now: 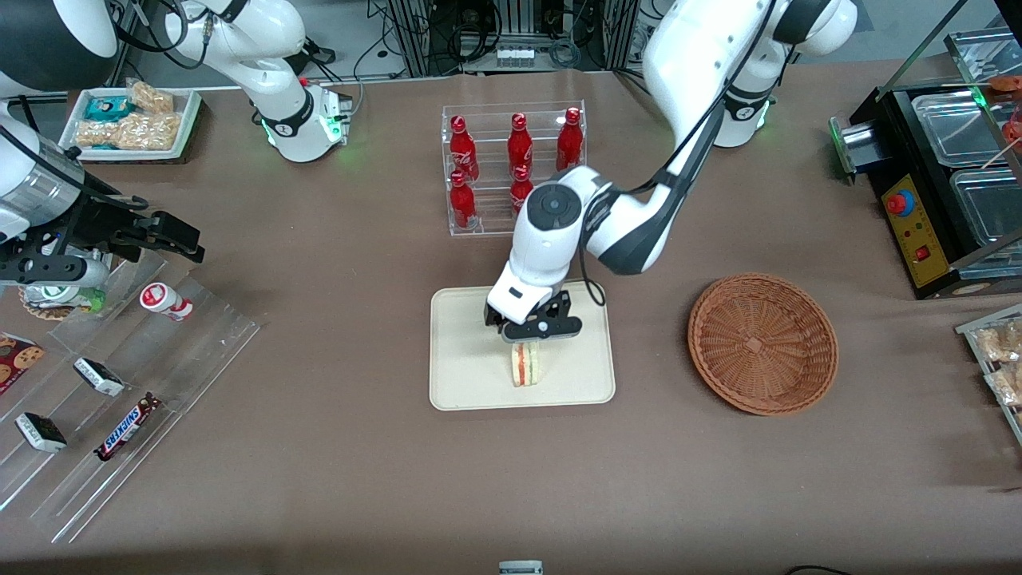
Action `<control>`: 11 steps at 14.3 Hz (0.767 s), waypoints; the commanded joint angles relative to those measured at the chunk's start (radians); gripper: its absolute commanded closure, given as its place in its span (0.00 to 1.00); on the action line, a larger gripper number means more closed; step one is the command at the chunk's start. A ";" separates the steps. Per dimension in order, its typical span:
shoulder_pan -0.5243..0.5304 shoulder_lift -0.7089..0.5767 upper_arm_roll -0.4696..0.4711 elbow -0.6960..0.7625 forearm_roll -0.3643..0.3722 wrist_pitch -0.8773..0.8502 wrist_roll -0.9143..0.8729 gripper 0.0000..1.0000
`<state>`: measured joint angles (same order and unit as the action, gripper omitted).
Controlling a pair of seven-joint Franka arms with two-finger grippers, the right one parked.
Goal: Place sandwich from basket to tray
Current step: 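Lower the sandwich onto the tray and open the left gripper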
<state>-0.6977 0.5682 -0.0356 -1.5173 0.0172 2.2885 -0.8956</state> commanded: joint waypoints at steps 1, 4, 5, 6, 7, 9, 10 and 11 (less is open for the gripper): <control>0.007 -0.115 0.006 -0.024 0.007 -0.119 0.001 0.00; 0.023 -0.206 0.011 -0.014 0.012 -0.260 0.009 0.00; 0.033 -0.233 0.023 -0.018 0.012 -0.295 0.012 0.00; 0.059 -0.247 0.028 -0.023 0.010 -0.328 0.015 0.00; 0.073 -0.254 0.028 -0.026 0.012 -0.358 0.014 0.00; 0.137 -0.263 0.031 -0.030 0.010 -0.382 0.042 0.00; 0.164 -0.272 0.031 -0.040 0.007 -0.398 0.091 0.00; 0.200 -0.289 0.031 -0.056 0.000 -0.418 0.143 0.00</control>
<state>-0.5547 0.3218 0.0029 -1.5281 0.0213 1.9010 -0.8271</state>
